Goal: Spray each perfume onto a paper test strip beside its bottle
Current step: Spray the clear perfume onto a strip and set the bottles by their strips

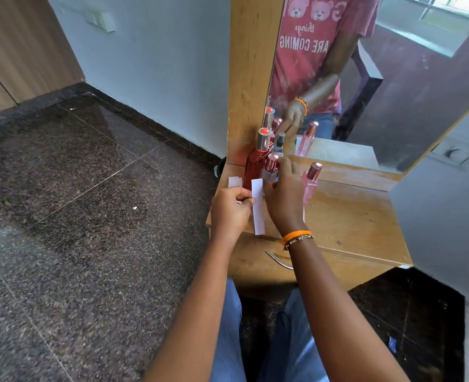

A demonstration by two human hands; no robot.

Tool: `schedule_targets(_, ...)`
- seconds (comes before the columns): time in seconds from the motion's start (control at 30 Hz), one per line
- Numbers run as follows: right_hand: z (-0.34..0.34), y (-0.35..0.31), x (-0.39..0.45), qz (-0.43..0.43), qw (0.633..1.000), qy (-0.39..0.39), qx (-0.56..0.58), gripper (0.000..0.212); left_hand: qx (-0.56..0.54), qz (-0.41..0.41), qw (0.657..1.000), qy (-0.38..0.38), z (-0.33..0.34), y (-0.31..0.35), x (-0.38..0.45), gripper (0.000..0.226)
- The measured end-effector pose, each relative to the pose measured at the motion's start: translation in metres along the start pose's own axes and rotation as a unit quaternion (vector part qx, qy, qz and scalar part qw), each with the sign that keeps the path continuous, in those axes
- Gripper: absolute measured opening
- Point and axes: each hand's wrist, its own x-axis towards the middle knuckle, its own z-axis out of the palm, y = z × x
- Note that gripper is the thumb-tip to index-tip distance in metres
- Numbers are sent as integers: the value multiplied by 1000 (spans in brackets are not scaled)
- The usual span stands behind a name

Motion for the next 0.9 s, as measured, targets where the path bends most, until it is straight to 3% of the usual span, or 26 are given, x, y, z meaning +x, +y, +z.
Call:
schedule_targets(0.1,-1,1,-5,-3,1000,12,-21,31,39,18,999,1,3,-1,-1,14)
schedule_targets(0.33,-34,3,-28,-25,995,69,68,37,112,58,992,14,20,-4,-5,10)
schedule_targets(0.63,-56,7,-35,-25,995,1,95,33,162,113,980,36,28,-3,-6,28)
schedule_targets(0.77,-59,8,-36,-21,994,-30,100,32,30,130,989,69,18,10,-7,31)
schedule_targets(0.83,-60,7,-34,-18,991,-53,118,33,-85,136,987,0,11,15,-8,30)
schedule_targets(0.9,-61,4,-33,-18,986,-73,148,32,-158,109,973,-127,5,18,-11,34)
